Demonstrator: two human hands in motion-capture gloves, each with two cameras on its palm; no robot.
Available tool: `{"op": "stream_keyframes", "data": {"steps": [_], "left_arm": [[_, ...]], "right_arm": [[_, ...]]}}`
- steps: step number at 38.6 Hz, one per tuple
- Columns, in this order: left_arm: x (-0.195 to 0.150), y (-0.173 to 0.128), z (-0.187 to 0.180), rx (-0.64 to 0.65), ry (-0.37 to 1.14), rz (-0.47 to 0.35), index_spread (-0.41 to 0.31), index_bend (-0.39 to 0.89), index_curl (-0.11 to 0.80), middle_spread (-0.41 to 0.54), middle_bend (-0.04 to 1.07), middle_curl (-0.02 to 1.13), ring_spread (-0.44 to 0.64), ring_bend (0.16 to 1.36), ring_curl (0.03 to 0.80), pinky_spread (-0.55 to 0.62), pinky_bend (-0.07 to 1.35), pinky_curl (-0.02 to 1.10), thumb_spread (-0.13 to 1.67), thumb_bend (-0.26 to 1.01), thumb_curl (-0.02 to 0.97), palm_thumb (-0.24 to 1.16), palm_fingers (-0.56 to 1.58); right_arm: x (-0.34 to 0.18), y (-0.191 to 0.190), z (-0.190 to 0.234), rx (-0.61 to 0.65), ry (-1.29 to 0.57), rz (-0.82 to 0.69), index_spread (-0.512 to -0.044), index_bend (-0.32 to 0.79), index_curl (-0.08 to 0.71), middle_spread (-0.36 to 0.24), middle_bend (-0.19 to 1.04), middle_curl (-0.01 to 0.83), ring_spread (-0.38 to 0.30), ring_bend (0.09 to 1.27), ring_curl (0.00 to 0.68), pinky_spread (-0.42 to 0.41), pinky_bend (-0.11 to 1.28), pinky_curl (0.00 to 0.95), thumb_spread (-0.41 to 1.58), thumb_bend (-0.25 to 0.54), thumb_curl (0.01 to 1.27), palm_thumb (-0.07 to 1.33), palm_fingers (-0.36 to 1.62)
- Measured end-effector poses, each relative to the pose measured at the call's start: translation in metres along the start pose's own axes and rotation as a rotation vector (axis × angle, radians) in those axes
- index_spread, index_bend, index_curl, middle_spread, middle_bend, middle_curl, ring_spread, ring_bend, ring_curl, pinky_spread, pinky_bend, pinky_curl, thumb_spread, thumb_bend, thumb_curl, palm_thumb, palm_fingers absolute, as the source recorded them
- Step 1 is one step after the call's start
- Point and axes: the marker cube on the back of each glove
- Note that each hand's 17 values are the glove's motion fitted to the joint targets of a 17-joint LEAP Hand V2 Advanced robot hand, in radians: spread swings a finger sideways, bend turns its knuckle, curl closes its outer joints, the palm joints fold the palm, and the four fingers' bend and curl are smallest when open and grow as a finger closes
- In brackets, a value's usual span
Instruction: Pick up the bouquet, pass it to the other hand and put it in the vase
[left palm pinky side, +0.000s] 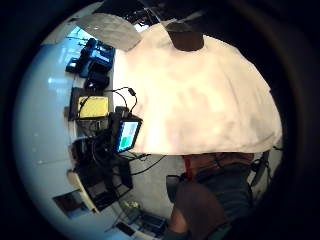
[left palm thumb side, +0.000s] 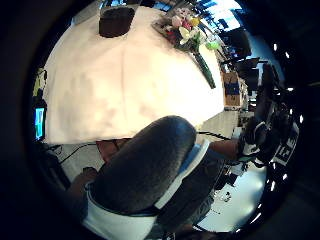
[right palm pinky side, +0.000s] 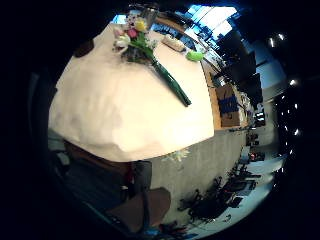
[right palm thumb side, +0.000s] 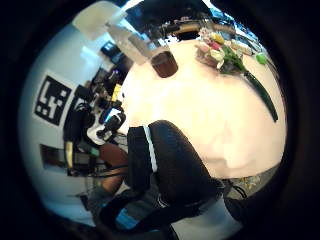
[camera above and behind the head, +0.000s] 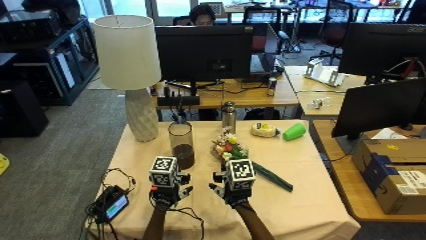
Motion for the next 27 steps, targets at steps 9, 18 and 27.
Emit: {"op": "stream_keyframes", "data": {"steps": [9, 18, 27], "left_arm": [[0.004, -0.004, 0.002, 0.014, 0.003, 0.017, 0.065, 0.11, 0.054, 0.222, 0.19, 0.11, 0.37, 0.48, 0.139, 0.39, 0.52, 0.19, 0.70, -0.06, 0.045, -0.07, 0.14], [0.009, -0.013, 0.008, -0.005, -0.014, 0.032, 0.075, 0.12, 0.100, 0.265, 0.20, 0.17, 0.46, 0.53, 0.172, 0.46, 0.56, 0.24, 0.85, -0.06, 0.079, -0.08, 0.09], [0.013, -0.006, -0.002, -0.001, -0.001, 0.046, 0.079, 0.13, 0.135, 0.279, 0.21, 0.21, 0.49, 0.55, 0.192, 0.48, 0.58, 0.27, 0.90, -0.07, 0.103, -0.08, 0.06]], "right_arm": [[-0.001, 0.005, -0.002, -0.037, -0.005, 0.011, -0.319, 0.17, 0.142, 0.010, 0.21, 0.129, 0.138, 0.19, 0.071, 0.248, 0.42, 0.177, 0.86, 0.089, 0.10, 0.21, 0.19], [-0.001, 0.000, -0.001, -0.013, -0.018, 0.004, -0.366, 0.17, 0.197, 0.015, 0.21, 0.186, 0.168, 0.19, 0.100, 0.288, 0.43, 0.223, 1.05, 0.054, 0.15, 0.24, 0.16], [0.001, 0.005, -0.005, -0.034, -0.010, 0.004, -0.381, 0.16, 0.233, 0.019, 0.20, 0.228, 0.179, 0.20, 0.127, 0.302, 0.42, 0.255, 1.12, 0.011, 0.19, 0.25, 0.14]]}}
